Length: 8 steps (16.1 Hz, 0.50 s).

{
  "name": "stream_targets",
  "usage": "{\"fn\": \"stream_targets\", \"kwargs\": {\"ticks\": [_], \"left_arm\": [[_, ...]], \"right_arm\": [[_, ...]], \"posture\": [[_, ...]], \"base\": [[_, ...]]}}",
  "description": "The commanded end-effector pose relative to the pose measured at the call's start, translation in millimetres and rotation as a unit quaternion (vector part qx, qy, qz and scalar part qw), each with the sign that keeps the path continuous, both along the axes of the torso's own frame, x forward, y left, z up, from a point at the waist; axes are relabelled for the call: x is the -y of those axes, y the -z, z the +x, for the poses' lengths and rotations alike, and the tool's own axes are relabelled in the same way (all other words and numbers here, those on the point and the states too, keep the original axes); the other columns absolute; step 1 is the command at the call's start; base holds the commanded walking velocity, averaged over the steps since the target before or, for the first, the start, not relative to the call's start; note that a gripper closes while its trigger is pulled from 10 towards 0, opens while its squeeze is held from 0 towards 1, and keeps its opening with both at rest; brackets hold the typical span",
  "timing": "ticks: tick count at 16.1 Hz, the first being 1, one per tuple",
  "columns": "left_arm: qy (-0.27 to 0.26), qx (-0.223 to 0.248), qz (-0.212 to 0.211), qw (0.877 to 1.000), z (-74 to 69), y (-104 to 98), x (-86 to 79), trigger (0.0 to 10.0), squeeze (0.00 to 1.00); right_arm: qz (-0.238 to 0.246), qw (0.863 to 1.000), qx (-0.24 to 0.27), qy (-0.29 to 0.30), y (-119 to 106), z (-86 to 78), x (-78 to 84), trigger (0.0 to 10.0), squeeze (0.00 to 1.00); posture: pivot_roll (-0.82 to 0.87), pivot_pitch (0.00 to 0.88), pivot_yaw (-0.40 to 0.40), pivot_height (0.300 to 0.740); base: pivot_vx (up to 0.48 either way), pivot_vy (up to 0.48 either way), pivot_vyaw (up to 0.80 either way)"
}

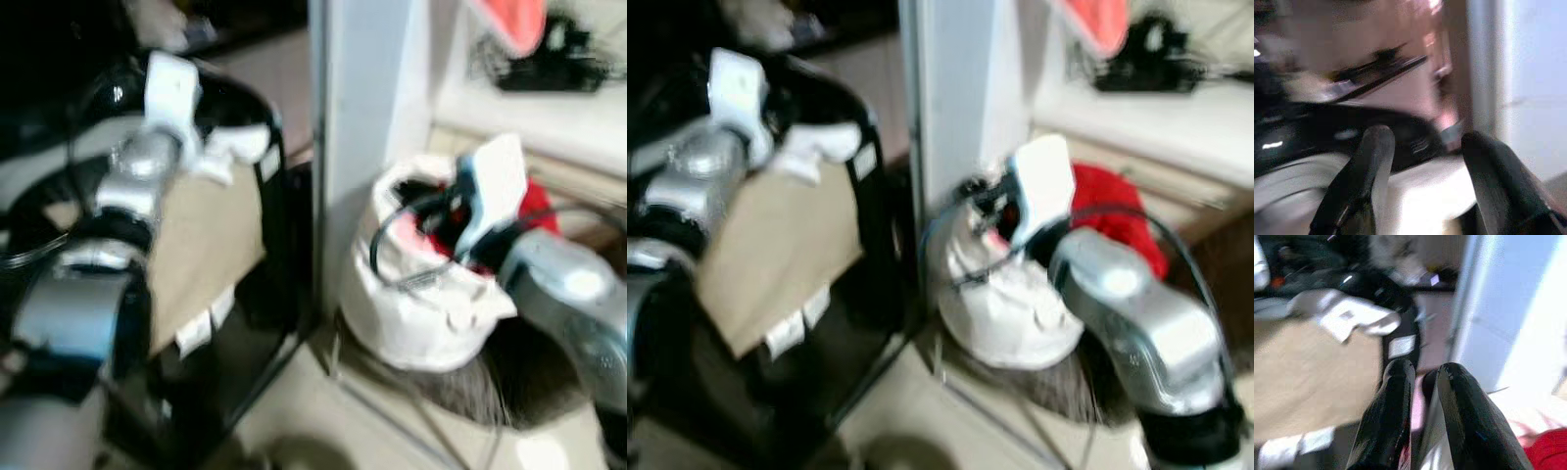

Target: Clothes washing

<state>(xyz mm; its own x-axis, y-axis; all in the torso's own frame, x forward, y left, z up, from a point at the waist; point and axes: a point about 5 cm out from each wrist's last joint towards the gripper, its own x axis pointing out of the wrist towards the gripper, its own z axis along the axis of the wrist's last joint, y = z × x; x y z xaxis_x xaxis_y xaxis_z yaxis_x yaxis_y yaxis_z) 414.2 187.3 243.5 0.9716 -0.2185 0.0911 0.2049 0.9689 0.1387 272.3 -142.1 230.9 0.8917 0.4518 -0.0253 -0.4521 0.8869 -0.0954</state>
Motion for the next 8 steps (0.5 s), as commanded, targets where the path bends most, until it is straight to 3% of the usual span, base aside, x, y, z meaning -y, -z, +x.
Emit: {"fn": "stream_targets", "kwargs": {"ticks": [1,3,4,5,7,8], "left_arm": [[0.040,0.012,-0.023,0.999,-5.1,4,14.6,10.0,0.00],[0.092,0.054,-0.064,0.992,-34.3,15,46.5,10.0,0.00],[0.099,0.051,-0.100,0.989,-53.2,29,58.4,10.0,0.00],[0.099,0.040,-0.117,0.987,-61.3,37,62.4,10.0,0.00],[0.084,0.019,-0.103,0.991,-80.5,58,67.2,10.0,0.00],[0.078,0.026,-0.090,0.993,-83.3,58,66.5,10.0,0.00]], "right_arm": [[0.006,0.998,0.018,0.057,1,0.2,7.4,10.0,0.00],[0.021,0.989,0.017,0.147,21,-3.0,17.5,10.0,0.00],[0.033,0.982,0.008,0.184,36,-6.8,21.5,10.0,0.00],[0.036,0.980,0.002,0.193,42,-8.8,22.4,10.0,0.00],[0.014,0.984,-0.012,0.178,58,-14.4,16.4,10.0,0.00],[0.010,0.986,-0.014,0.168,59,-15.3,14.1,10.0,0.00]], "posture": [[-0.17,0.005,0.027,0.740],[-0.16,0.007,0.019,0.740],[-0.16,0.008,0.018,0.740],[-0.16,0.008,0.018,0.740],[-0.16,0.011,0.020,0.740],[-0.16,0.010,0.019,0.740]], "base": [[0.000,0.000,0.00],[0.000,0.000,0.00],[0.247,0.000,0.00],[0.311,0.000,0.00],[0.390,0.000,0.00],[0.420,0.000,0.00]]}}
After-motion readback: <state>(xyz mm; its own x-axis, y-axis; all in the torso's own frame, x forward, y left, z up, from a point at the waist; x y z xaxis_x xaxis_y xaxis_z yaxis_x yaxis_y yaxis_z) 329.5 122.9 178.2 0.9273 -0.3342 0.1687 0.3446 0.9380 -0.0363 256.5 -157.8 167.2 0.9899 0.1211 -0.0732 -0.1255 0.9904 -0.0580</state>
